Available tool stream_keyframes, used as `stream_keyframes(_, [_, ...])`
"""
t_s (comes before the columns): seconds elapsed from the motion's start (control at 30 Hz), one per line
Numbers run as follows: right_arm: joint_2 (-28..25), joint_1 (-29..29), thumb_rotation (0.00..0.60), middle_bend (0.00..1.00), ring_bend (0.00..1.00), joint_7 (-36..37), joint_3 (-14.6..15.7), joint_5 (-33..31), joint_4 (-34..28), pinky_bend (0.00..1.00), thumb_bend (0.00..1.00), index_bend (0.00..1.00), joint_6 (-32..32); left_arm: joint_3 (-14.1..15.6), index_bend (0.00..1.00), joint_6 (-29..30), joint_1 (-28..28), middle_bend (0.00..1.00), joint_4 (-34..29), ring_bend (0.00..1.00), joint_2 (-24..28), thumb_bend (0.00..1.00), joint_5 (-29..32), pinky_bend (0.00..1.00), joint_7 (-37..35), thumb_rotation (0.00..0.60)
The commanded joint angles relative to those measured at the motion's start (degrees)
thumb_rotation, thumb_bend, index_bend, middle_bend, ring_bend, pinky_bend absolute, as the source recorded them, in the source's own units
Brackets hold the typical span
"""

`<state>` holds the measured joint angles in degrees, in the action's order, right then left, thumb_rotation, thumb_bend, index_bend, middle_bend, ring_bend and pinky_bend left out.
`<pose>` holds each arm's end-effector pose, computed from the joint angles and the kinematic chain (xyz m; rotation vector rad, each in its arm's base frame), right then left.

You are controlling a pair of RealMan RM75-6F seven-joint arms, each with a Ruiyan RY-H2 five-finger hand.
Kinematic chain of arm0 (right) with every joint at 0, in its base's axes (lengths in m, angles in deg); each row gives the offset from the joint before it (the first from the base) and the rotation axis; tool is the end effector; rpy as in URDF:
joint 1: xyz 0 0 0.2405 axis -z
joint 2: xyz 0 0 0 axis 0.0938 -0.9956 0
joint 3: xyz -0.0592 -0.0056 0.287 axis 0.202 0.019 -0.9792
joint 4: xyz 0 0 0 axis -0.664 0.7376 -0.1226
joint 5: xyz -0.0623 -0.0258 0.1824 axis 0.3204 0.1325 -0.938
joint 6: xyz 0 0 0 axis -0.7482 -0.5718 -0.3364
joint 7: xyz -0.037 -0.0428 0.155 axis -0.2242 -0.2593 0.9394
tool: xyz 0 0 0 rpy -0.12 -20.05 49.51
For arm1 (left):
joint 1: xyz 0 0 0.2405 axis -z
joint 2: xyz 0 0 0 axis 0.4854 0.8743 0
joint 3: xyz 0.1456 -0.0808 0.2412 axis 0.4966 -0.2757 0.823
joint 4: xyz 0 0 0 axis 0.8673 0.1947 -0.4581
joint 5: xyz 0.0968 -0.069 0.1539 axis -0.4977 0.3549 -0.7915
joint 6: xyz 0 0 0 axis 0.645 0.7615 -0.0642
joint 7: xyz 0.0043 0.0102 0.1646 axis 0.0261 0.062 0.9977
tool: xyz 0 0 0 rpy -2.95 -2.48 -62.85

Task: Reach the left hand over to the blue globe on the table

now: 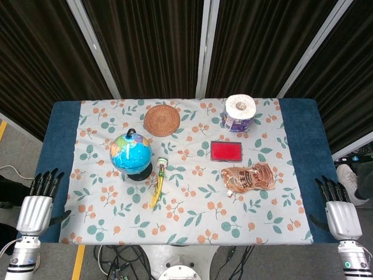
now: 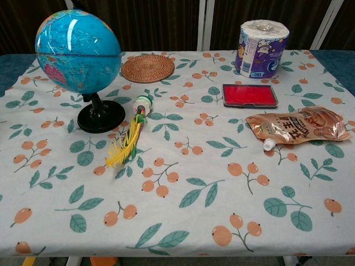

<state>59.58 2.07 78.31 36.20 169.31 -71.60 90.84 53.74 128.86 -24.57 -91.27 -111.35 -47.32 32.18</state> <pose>-0.3770 -0.1887 0.1487 1.4331 -0.9322 0.7724 -0.3281 0.1912 0.1224 -1.4293 -0.8130 -0.9233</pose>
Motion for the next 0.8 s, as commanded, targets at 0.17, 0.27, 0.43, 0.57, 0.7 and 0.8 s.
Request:
stream_keyframes(0.17, [0.3, -0.2, 0.600, 0.00, 0.00, -0.3, 0.1, -0.2, 0.0, 0.00, 0.11, 0.00, -0.7, -0.3, 0.02, 0.2, 0.4, 0.00, -1.3, 0.00, 0.8, 0.00, -1.2, 0.00, 0.3, 0.600])
stream_keyframes(0.27, [0.1, -0.2, 0.600, 0.00, 0.00, -0.3, 0.1, -0.1, -0.1, 0.00, 0.11, 0.00, -0.4, -0.5, 0.02, 0.2, 1.2, 0.00, -2.4, 0.00, 1.0, 0.00, -2.8, 0.00, 1.0, 0.600])
stream_keyframes(0.43, [0.0, 0.0, 0.600, 0.00, 0.00, 0.0, 0.1, -0.4, 0.2, 0.00, 0.11, 0.00, -0.6, -1.3, 0.02, -0.3, 3.6, 0.00, -5.0, 0.00, 1.4, 0.00, -6.3, 0.00, 2.2, 0.600])
stream_keyframes(0.57, [0.2, 0.1, 0.600, 0.00, 0.00, 0.6, 0.2, -0.7, 1.3, 0.00, 0.11, 0.00, -0.8, -1.7, 0.02, -1.8, 6.6, 0.00, -6.6, 0.00, 0.7, 0.00, -10.8, 0.00, 3.4, 0.600])
stream_keyframes(0.7, [0.5, 0.0, 0.600, 0.00, 0.00, 1.2, 0.1, -1.0, 2.1, 0.00, 0.11, 0.00, -1.2, -2.0, 0.02, -4.6, 9.0, 0.00, -7.7, 0.00, -0.6, 0.00, -12.1, 0.00, 5.0, 0.600])
stream_keyframes(0.8, [0.7, 0.0, 0.600, 0.00, 0.00, 1.4, 0.3, -0.8, 2.4, 0.00, 0.11, 0.00, -1.3, -2.5, 0.02, -6.8, 10.6, 0.00, -8.2, 0.00, -1.9, 0.00, -12.1, 0.00, 6.1, 0.600])
